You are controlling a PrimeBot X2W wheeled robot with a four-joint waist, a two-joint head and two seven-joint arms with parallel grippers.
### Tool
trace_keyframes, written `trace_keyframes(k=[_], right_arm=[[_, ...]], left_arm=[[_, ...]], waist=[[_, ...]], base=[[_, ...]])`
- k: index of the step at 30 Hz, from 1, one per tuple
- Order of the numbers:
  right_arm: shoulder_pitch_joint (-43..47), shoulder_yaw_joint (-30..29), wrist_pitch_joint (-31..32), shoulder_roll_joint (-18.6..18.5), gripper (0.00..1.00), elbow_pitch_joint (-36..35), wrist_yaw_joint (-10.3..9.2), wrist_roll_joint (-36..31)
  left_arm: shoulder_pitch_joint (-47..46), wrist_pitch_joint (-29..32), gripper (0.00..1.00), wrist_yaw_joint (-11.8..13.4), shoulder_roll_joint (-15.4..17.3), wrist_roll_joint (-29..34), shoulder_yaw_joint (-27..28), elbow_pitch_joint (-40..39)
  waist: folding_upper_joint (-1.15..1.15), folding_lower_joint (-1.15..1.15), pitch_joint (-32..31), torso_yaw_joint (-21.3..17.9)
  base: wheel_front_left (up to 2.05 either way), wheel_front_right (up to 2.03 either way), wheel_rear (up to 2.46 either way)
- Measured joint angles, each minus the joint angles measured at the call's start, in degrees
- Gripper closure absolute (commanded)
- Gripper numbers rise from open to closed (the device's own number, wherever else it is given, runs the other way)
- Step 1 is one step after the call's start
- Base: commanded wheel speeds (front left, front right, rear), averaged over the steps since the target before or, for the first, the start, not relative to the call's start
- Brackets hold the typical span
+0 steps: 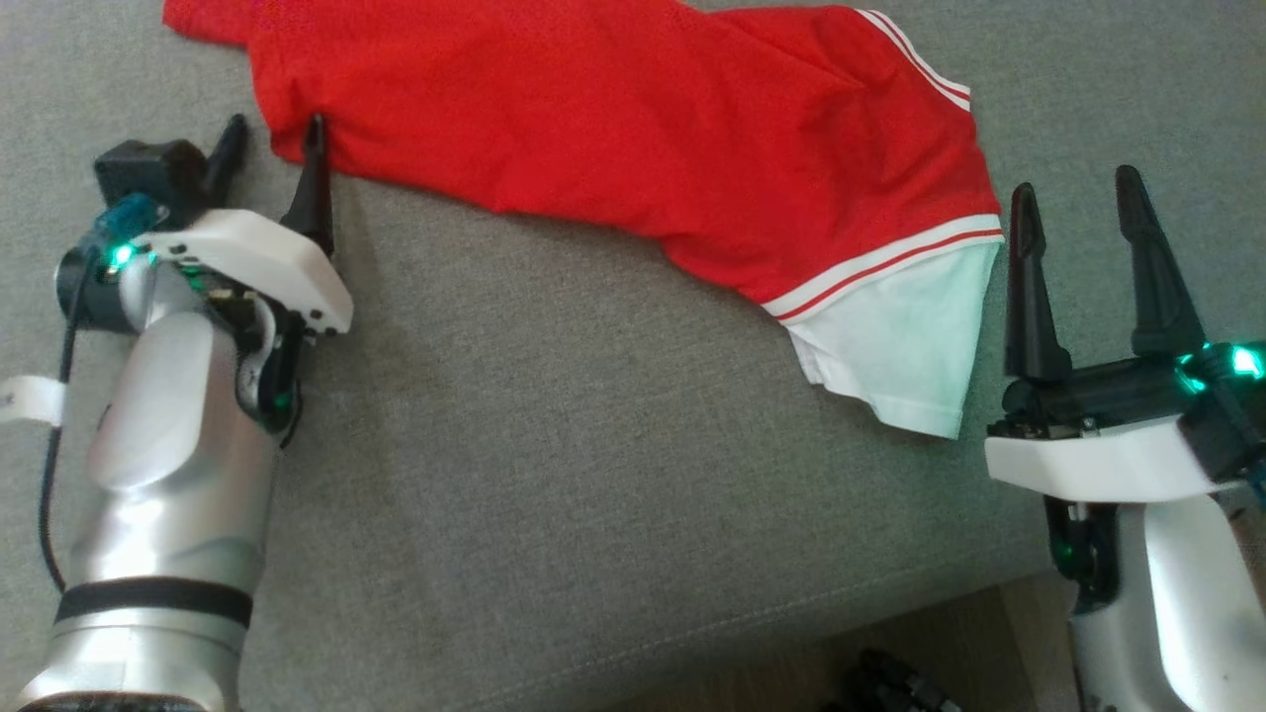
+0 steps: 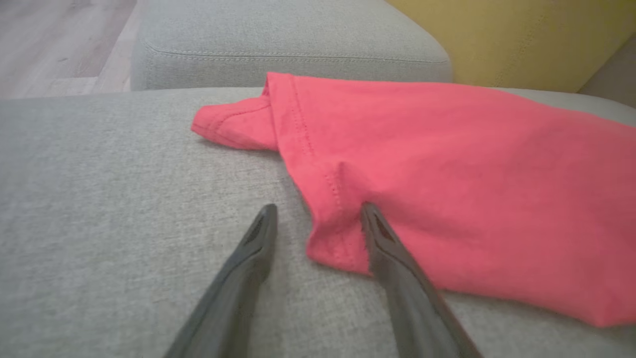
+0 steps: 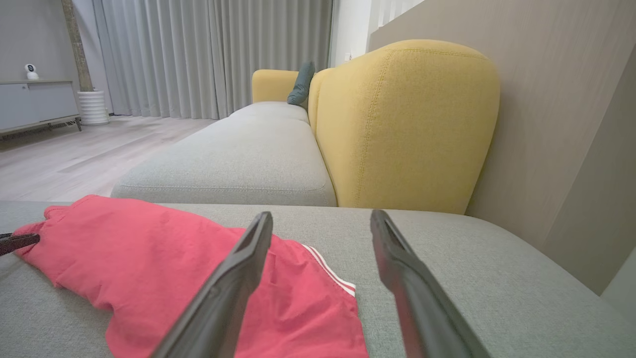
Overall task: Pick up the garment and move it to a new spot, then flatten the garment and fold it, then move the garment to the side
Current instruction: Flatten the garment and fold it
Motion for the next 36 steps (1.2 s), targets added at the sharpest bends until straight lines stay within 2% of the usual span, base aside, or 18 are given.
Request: trace_keyframes(k=[1,2,10,14,17,26,27,30,33,36], right_arm=[[0.0,-0.1,0.0,0.0,0.0,0.0,0.0,0.0],[0.0,-0.2,0.0,0.0,0.0,0.0,0.0,0.0],[0.0,-1.6,0.0,0.0,0.0,0.0,0.0,0.0],[0.0,-2.7,-0.2,0.0,0.0,0.0,0.0,0.0],[0.4,-4.3,-0.3,0.0,0.0,0.0,0.0,-0.1],[2.3,-6.7,-0.3,0.0,0.0,0.1,0.0,-0.2],[3.2,-6.9,-0.3,0.0,0.0,0.1,0.0,-0.2],[3.6,-6.9,-0.3,0.0,0.0,0.1,0.0,-0.2],[3.8,-7.0,-0.3,0.0,0.0,0.0,0.0,-0.2],[3.8,-6.9,-0.3,0.0,0.0,0.0,0.0,-0.2]], left_arm=[[0.0,-0.3,0.72,-0.5,0.0,0.0,-0.6,0.1],[0.0,-0.6,0.99,-1.0,-0.2,0.0,-1.2,0.1],[0.1,-2.9,1.0,-2.3,-1.8,-0.6,-4.9,0.1],[1.0,-4.2,1.0,-2.6,-2.0,-0.9,-5.4,-4.4],[4.1,-4.6,1.0,-2.7,-2.2,-0.9,-6.7,-10.6],[21.9,-4.6,1.0,-2.7,-2.0,0.9,-8.4,-37.1],[25.6,-4.6,1.0,-2.1,-1.5,1.3,-8.5,-41.9],[30.6,-4.6,1.0,-1.1,-0.8,1.4,-8.6,-49.7],[33.8,-4.4,1.0,-0.1,-0.1,1.7,-8.7,-55.8],[34.7,-2.5,1.0,0.0,0.3,1.2,-8.4,-56.8]], waist=[[0.0,0.0,0.0,0.1],[0.0,0.0,-0.1,0.2],[0.0,0.0,-1.4,1.6],[0.0,0.0,-2.8,2.8],[0.0,-0.01,-4.3,4.1],[0.0,-0.01,-9.6,8.2],[0.0,-0.01,-10.5,8.9],[0.0,-0.01,-11.5,9.8],[0.0,-0.01,-11.5,9.9],[0.0,-0.01,-10.8,9.6]], base=[[0.0,0.0,0.0],[0.0,0.0,0.0],[0.0,0.0,0.0],[0.0,0.0,0.0],[0.0,0.0,0.0],[0.0,0.0,0.0],[0.0,0.0,0.0],[0.0,0.0,0.0],[0.0,0.0,0.0],[0.0,0.0,0.0]])
